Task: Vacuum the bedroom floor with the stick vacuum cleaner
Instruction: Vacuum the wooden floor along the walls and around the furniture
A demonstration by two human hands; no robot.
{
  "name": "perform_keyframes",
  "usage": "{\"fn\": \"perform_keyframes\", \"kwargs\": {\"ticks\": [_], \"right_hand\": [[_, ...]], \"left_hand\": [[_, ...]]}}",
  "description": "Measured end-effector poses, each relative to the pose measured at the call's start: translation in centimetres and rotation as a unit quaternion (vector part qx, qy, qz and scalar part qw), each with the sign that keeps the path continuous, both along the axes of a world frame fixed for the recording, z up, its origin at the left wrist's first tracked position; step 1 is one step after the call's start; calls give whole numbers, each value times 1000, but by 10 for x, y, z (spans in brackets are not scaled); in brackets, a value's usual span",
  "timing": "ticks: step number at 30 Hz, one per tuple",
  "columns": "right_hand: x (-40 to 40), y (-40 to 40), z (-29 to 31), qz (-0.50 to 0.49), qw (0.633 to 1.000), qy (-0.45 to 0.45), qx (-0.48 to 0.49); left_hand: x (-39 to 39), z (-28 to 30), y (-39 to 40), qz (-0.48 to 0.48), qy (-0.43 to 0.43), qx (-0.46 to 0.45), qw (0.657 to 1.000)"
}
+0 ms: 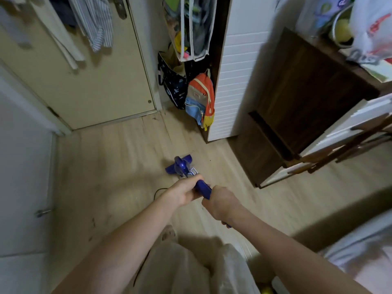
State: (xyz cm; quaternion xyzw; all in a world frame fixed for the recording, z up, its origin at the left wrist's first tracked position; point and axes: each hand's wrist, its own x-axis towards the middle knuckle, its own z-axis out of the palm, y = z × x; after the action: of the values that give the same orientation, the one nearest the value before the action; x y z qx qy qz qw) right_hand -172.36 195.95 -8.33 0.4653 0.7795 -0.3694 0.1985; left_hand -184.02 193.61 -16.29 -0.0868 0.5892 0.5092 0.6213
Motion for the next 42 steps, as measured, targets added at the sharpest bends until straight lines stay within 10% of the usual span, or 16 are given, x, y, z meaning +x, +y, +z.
{"fn": "perform_keyframes", "kwargs": {"ticks": [20, 32, 42], "right_hand": [[23, -105, -27, -272, 948, 77, -146], [22, -132, -41, -146, 989, -16, -9], [-25, -14, -49, -228, 962, 70, -131]], "left_hand": [[25, -16, -67, -154, 84, -25, 984], [15, -23, -95, -163, 9, -25, 986], [-20, -14, 7, -104, 93, -28, 990]]}}
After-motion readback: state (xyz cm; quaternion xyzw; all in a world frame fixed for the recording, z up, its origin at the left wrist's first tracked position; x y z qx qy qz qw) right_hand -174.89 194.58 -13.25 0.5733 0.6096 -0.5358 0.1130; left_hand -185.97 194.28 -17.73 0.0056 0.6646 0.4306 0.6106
